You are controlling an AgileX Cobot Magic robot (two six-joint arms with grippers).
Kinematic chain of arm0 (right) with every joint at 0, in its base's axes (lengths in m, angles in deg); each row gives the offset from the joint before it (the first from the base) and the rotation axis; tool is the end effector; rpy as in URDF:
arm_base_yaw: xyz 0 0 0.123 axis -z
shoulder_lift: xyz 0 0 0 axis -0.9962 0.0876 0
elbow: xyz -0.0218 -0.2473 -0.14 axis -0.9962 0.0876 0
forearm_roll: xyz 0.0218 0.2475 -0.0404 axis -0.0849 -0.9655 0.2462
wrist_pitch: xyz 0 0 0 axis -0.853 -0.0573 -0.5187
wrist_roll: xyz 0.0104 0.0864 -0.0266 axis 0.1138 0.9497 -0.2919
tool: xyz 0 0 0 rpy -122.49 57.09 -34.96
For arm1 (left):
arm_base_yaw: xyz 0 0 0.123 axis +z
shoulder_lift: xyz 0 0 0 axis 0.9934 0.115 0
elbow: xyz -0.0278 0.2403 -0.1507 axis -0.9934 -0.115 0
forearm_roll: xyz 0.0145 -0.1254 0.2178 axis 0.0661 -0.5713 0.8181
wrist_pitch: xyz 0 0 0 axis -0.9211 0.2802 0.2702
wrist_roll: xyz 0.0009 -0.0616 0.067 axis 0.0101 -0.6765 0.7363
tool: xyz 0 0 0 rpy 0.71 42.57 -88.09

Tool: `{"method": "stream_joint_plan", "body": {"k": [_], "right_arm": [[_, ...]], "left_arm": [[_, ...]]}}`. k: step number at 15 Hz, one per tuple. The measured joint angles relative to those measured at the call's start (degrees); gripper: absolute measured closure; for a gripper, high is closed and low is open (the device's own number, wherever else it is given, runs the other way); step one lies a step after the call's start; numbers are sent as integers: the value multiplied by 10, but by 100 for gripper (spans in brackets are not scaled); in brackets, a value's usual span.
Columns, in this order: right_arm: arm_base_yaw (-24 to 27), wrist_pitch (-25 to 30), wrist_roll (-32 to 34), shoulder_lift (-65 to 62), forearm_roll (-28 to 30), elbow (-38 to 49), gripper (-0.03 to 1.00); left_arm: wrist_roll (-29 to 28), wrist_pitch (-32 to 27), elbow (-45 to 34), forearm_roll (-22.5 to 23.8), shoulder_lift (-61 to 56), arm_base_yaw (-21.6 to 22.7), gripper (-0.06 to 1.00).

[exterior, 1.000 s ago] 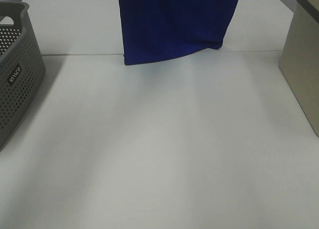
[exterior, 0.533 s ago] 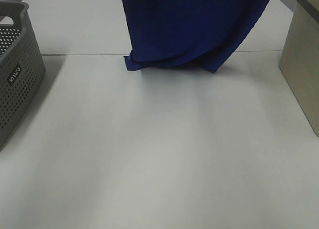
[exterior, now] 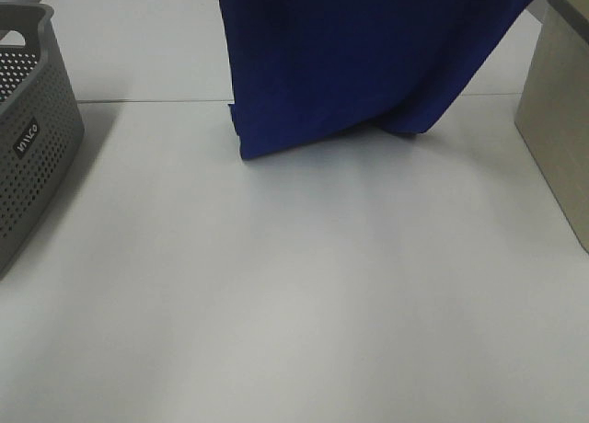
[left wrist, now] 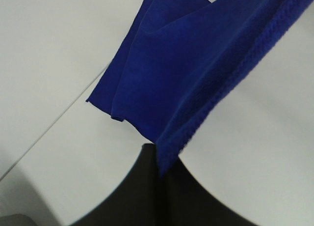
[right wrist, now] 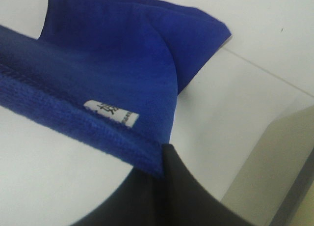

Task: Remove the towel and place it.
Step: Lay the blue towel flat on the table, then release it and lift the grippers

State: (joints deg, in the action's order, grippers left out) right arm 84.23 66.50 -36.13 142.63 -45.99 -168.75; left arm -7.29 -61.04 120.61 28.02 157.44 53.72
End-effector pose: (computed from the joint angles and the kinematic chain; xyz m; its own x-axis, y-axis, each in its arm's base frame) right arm 0.4008 0.0253 0.3833 -0.6890 -0.4535 -0.5654 -0.5011 0.8616 -0.0805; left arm 0.3945 -0.2248 0.3826 -0.5031 0.6235 -0.5984 0.6718 0.7178 0.1831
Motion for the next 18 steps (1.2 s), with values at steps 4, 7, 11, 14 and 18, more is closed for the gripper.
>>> {"method": "stream_joint_plan", "body": {"k": [4, 7, 11, 14, 18], "right_arm": [[0, 0, 6, -68, -17, 123, 95], [0, -1, 11, -117, -42, 211, 95], [-1, 2, 26, -218, -72, 341, 95], [-2, 2, 28, -264, -87, 410, 95], [-5, 3, 29, -299, -97, 471, 95]], "left_arm": [[-2, 1, -144, -36, -74, 0, 94], [-2, 2, -252, -63, -138, -4, 94], [-2, 6, -384, -96, -232, -5, 94], [-3, 11, -447, -112, -287, -5, 94], [-5, 13, -520, -152, -331, -5, 94]]}}
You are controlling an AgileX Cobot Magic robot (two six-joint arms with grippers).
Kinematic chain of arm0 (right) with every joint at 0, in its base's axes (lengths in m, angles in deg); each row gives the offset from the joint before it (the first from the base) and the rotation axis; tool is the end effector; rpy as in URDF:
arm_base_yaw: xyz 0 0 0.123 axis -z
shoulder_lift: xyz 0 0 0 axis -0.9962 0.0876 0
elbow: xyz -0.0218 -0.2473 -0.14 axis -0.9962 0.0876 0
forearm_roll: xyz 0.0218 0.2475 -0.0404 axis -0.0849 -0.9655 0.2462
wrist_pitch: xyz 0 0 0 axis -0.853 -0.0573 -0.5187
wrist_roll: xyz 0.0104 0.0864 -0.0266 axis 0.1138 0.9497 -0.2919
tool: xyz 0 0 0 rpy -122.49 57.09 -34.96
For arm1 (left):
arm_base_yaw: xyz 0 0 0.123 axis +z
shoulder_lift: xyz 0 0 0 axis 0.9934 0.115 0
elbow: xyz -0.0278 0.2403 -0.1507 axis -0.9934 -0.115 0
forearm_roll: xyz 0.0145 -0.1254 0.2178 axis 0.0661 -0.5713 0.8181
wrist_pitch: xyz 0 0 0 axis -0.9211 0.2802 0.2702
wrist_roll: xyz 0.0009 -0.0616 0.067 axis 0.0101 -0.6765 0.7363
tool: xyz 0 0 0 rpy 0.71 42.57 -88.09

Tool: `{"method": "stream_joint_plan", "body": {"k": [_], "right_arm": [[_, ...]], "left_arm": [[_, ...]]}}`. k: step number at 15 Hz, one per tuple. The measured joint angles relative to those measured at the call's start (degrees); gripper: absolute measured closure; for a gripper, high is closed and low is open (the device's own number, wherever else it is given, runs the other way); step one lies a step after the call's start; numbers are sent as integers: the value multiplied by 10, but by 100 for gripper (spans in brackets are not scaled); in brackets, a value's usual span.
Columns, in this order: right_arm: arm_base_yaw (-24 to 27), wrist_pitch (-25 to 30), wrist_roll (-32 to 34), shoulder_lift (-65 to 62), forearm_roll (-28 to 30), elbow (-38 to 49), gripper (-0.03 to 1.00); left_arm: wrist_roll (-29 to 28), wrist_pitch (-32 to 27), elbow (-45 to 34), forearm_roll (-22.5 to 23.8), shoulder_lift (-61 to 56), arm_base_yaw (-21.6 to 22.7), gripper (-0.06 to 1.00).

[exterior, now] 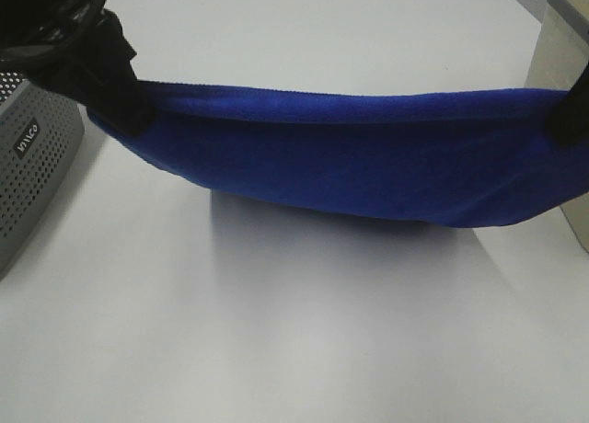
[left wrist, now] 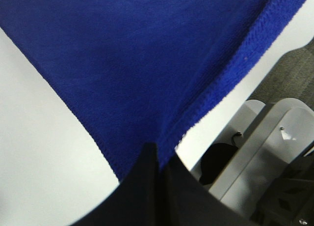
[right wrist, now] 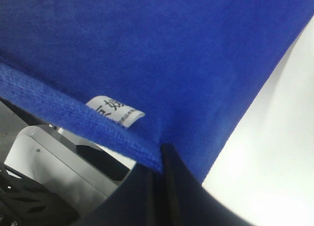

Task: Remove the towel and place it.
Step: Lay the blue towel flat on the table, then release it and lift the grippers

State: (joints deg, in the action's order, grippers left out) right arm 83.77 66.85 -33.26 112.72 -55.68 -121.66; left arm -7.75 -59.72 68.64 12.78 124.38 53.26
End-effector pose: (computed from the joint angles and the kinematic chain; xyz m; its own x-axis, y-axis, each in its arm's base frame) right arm 0.2412 0.0390 0.3236 -0.8544 -0.3460 -0.3877 -0.4547 0.8589 0.2356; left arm 0.2450 -0.1679 0.3441 -0.6833 0.6054 -0.4081 0.7050 0.6925 -0.1529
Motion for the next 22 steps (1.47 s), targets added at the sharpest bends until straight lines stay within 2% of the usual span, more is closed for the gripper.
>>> {"method": "stream_joint_plan", "body": {"k": [3, 7, 10, 14, 18, 22], "right_arm": [[0, 0, 0, -28, 1, 30, 95], [0, 0, 0, -65, 5, 92, 95], [0, -1, 0, -104, 8, 146, 95], [0, -1, 0, -165, 23, 217, 95], [0, -1, 0, -211, 23, 284, 95], [1, -2, 11, -248, 25, 319, 95]], "left_arm": [[0, 5, -66, -16, -24, -18, 94], [-20, 6, -107, -22, -49, -50, 94], [-38, 6, -149, -22, -70, -94, 94], [-60, 7, -179, -22, -72, -141, 94], [-83, 10, -204, -24, -72, -170, 94], [-96, 4, -213, -34, -72, -214, 94]]}}
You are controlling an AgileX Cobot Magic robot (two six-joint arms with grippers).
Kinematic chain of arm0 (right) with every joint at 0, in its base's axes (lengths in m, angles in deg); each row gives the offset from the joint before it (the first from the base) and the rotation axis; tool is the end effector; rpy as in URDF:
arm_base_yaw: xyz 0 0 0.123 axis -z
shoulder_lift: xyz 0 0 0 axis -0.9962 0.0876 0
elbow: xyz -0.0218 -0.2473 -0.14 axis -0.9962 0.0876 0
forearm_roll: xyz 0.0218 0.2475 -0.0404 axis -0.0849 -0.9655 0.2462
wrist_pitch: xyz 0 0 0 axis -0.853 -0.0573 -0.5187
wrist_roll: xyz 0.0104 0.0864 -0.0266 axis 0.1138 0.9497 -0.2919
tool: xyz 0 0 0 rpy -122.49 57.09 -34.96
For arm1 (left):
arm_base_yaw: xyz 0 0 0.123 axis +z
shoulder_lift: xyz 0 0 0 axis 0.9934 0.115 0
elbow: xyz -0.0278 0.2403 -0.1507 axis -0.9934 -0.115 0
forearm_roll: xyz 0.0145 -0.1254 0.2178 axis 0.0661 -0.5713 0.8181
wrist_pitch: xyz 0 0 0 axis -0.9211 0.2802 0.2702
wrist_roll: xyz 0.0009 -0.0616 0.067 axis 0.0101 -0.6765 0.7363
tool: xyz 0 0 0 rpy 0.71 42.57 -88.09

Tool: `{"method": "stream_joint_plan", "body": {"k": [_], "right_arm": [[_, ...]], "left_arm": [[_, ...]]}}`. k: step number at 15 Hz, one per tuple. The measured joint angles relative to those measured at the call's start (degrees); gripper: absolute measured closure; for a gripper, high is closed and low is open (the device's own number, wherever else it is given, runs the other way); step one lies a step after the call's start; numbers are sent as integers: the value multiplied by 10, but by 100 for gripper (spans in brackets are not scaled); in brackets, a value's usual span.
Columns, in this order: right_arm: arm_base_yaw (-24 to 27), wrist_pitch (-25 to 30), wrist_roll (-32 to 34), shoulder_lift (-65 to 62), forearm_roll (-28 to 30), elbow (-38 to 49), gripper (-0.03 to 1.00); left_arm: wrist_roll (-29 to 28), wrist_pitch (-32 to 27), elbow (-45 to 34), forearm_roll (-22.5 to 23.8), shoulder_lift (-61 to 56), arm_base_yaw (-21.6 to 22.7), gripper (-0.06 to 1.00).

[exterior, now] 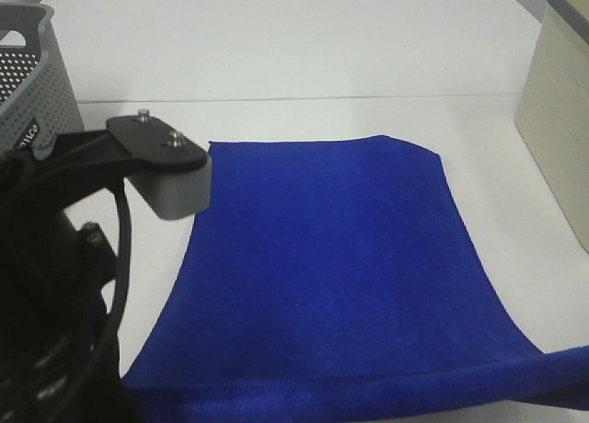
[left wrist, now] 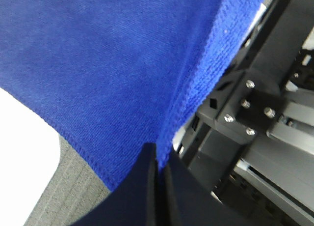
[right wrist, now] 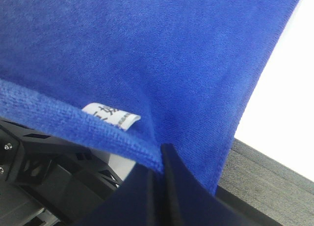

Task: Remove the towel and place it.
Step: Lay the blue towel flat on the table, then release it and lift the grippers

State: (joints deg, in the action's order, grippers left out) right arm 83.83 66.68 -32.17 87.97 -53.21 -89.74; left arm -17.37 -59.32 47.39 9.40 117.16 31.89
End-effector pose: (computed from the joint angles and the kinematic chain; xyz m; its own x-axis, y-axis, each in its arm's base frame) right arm 0.1135 0.0327 0.2487 -0.9005 -0.3482 -0.2605 -0.4120 0.8747 0.2552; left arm 0.1267 -0.2025 0.2779 -0.6205 0.7701 -0.1480 0.7713 0.5651 -0.2929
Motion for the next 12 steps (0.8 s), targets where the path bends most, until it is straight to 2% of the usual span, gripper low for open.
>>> {"method": "stream_joint_plan", "body": {"k": [5, 12], "right_arm": [[0, 1, 1, -31, -25, 41, 95], [0, 1, 2, -31, -26, 41, 95]], "left_arm": [[-16, 5, -51, -11, -1, -15, 94], [-11, 10, -56, -20, -1, -15, 94]]}}
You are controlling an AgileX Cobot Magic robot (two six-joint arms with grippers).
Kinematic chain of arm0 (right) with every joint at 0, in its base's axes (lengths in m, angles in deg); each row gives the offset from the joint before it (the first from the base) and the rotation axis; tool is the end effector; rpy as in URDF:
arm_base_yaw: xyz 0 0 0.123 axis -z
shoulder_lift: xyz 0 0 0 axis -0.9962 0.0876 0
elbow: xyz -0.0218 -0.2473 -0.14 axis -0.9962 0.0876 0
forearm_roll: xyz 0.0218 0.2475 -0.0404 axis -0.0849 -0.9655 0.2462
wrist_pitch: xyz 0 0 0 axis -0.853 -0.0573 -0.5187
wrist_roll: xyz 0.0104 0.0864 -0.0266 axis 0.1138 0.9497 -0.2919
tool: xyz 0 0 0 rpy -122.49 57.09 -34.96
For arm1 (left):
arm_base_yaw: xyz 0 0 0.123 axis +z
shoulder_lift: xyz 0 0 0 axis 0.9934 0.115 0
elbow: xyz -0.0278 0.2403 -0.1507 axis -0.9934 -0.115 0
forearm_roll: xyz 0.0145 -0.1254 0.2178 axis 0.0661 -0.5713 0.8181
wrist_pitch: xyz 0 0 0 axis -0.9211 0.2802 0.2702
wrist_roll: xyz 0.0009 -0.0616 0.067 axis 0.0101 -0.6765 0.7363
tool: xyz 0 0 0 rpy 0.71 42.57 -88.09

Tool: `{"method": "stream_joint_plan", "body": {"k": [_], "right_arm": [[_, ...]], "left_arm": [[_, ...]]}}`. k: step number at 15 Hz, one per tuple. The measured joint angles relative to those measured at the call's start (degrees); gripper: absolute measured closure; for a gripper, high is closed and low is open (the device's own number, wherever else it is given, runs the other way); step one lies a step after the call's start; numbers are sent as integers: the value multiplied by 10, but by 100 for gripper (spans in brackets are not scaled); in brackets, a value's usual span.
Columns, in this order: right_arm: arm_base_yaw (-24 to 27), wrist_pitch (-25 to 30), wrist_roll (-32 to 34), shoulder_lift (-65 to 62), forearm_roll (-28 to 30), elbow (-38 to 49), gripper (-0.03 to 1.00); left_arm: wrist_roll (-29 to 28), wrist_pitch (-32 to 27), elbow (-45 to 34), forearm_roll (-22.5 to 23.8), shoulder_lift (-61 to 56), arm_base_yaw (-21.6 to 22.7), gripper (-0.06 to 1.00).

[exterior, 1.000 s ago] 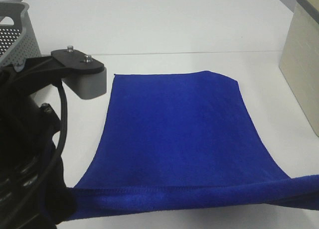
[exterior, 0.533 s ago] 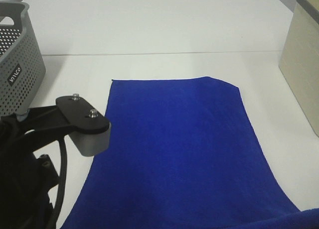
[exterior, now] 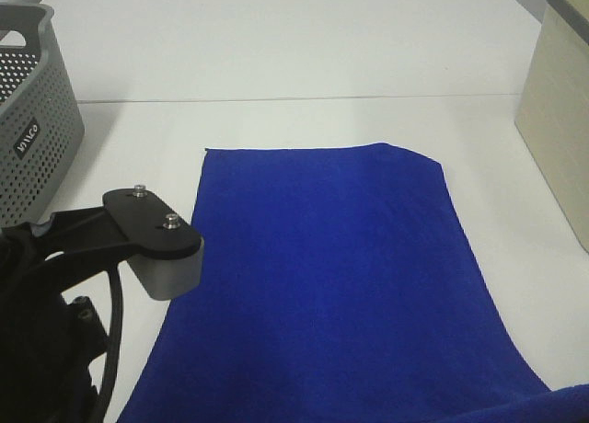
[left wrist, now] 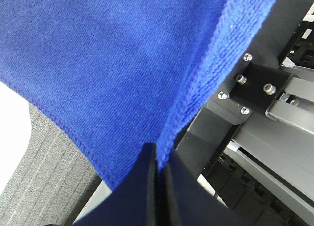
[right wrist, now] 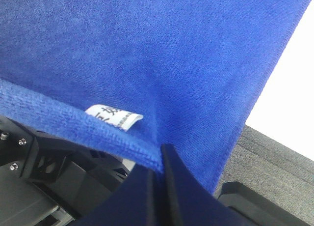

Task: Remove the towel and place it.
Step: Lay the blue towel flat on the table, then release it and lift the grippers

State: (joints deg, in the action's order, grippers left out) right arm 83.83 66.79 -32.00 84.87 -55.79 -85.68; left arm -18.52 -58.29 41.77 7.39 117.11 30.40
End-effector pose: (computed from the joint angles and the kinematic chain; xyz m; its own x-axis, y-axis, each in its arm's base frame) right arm 0.0986 0.0360 0.2373 -0.9099 -0.3258 -0.2569 -0.3957 0.8673 0.3018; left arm 0.1121 -0.1976 0.2541 -0.6361 0.7692 -0.0612 0.7412 0.5870 -0.3256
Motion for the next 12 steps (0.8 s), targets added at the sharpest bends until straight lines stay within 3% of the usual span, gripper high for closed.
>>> {"method": "stream_joint_plan", "body": {"k": [7, 10, 12], "right_arm": [[0, -1, 15, 0, 5, 0, 79], [1, -2, 15, 0, 10, 0, 71], [3, -2, 29, 0, 11, 0, 61]], "left_arm": [[0, -8, -1, 0, 0, 0, 94], [0, -10, -1, 1, 0, 0, 86], [0, -21, -1, 1, 0, 0, 69]]}}
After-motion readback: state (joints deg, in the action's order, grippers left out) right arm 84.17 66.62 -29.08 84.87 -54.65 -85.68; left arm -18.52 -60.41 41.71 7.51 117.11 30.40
